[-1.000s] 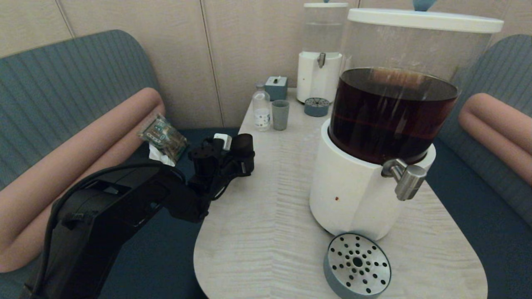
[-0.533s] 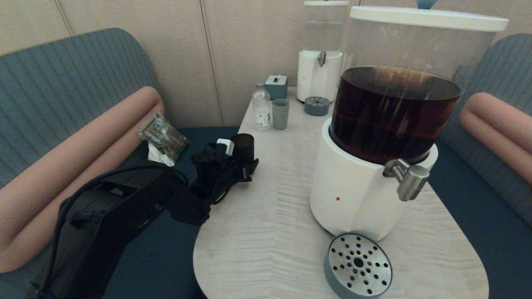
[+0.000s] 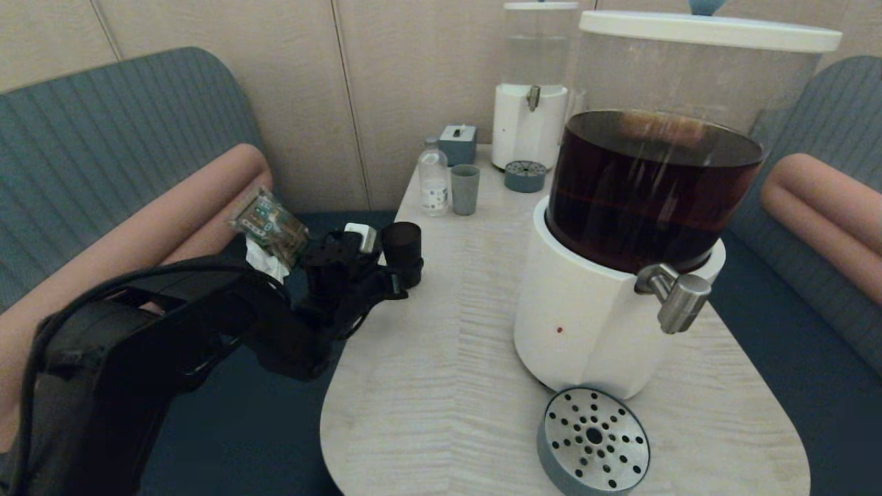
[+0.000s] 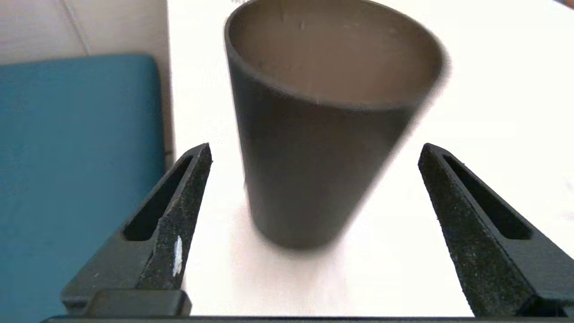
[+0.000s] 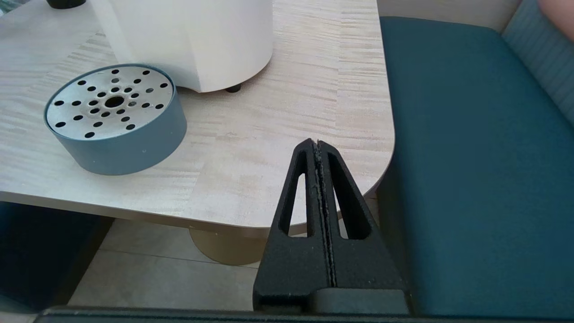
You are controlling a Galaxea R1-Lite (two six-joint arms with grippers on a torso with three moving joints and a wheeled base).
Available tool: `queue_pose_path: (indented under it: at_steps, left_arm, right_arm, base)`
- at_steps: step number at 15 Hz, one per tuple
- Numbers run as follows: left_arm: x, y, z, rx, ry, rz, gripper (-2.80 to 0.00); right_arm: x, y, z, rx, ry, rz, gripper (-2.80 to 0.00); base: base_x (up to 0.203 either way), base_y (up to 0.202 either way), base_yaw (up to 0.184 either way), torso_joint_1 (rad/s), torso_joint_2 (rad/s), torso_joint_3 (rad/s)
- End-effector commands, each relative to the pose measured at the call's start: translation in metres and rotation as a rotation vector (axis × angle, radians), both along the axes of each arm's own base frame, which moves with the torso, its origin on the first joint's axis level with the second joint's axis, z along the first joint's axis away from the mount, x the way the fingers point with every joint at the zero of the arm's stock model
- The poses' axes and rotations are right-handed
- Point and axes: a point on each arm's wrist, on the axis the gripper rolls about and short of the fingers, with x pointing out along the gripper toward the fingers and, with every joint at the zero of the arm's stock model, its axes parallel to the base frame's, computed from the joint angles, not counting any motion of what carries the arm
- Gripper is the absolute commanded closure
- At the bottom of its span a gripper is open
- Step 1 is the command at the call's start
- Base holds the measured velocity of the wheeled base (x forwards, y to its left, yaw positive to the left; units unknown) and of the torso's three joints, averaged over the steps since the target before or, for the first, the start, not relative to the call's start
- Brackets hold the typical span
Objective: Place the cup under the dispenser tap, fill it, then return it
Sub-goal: Place the cup next to the water dispenser
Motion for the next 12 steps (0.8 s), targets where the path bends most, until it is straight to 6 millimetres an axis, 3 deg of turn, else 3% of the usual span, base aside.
queue_pose_path:
  at_steps: [1, 10, 12]
  left_arm:
    - [-0.032, 0.008, 0.034, -0.007, -0.027, -0.004, -2.8]
    - [-0.171, 0.046, 0.105, -0.03, -0.085, -0.02, -2.8]
    - [-0.205, 0.057, 0.111, -0.035, -0.094, -0.019, -2.8]
  right_arm:
    - [0.0, 0.0, 0.0, 0.0, 0.001, 0.001, 0.0]
    - [0.0, 0.0, 0.0, 0.0, 0.001, 0.001, 0.0]
    - [0.0, 0.0, 0.0, 0.0, 0.001, 0.001, 0.0]
  base:
    - [0.0, 0.0, 0.0, 0.0, 0.0, 0.0]
    - [0.0, 0.0, 0.0, 0.0, 0.0, 0.0]
    - [0.0, 0.0, 0.0, 0.0, 0.0, 0.0]
